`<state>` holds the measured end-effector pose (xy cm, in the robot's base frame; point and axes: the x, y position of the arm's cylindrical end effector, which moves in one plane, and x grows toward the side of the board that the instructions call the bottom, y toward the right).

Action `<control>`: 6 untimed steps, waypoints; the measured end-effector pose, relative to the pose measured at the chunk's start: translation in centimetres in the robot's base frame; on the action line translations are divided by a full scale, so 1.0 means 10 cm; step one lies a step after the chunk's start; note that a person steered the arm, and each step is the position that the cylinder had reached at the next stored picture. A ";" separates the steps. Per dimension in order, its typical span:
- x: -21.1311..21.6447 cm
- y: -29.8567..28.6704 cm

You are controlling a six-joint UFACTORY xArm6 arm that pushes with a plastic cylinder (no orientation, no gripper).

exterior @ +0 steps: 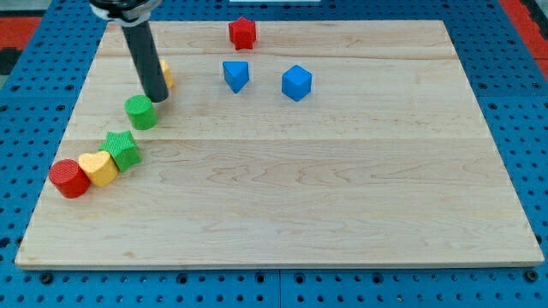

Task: Place the green circle to the top of green star

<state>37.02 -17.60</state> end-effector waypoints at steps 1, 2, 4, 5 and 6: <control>0.35 -0.03; 0.48 -0.03; -0.09 0.49; -0.41 0.35; -0.72 0.33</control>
